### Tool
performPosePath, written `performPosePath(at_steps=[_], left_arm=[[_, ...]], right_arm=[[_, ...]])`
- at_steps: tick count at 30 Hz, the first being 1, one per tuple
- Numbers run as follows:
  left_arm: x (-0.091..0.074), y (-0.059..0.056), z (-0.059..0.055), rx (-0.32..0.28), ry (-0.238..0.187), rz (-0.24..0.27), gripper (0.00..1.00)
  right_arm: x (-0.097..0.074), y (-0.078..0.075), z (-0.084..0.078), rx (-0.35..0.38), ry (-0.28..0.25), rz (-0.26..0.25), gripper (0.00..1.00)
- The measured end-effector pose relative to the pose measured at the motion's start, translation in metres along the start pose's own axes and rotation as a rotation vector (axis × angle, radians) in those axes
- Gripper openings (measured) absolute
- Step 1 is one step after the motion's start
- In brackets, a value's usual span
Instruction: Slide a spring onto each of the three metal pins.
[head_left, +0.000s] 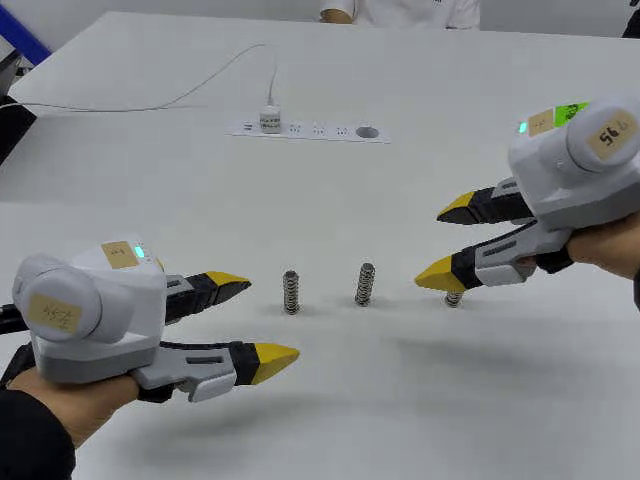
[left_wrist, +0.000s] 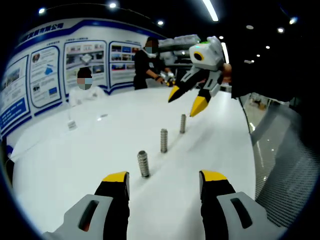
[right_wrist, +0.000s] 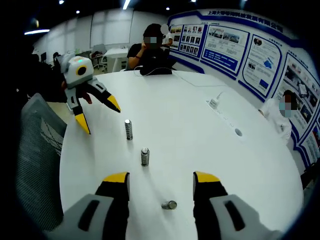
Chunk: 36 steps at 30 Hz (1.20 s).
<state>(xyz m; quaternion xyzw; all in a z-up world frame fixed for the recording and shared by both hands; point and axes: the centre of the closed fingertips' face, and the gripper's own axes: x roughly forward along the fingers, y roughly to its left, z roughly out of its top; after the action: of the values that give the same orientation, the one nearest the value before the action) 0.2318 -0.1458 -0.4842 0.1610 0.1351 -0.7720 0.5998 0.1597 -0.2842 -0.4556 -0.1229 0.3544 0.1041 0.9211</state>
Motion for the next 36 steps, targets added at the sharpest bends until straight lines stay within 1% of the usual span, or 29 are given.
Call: performPosePath(at_steps=[3,8,14,18,26,29,36], left_arm=[[0.001,0.001,0.0,0.001,0.001,-0.001,0.58],[0.001,0.002,-0.001,-0.001,0.001,-0.001,0.58],[0.001,0.003,-0.002,-0.003,0.002,0.001,0.59],[0.001,0.003,-0.002,-0.004,0.003,0.002,0.59],[-0.001,0.004,-0.005,-0.011,0.003,0.01,0.6],[-0.001,0.003,-0.005,-0.013,0.002,0.011,0.6],[-0.001,0.003,-0.006,-0.019,0.001,0.014,0.61]], right_arm=[[-0.006,-0.002,-0.007,0.015,-0.011,-0.02,0.54],[-0.013,-0.002,-0.018,0.046,-0.036,-0.036,0.56],[-0.019,0.004,-0.028,0.066,-0.076,-0.042,0.58],[-0.02,0.007,-0.036,0.078,-0.078,-0.053,0.59],[-0.027,0.012,-0.048,0.113,-0.113,-0.075,0.61],[-0.03,0.014,-0.049,0.126,-0.145,-0.079,0.61],[-0.031,0.021,-0.052,0.136,-0.179,-0.086,0.63]])
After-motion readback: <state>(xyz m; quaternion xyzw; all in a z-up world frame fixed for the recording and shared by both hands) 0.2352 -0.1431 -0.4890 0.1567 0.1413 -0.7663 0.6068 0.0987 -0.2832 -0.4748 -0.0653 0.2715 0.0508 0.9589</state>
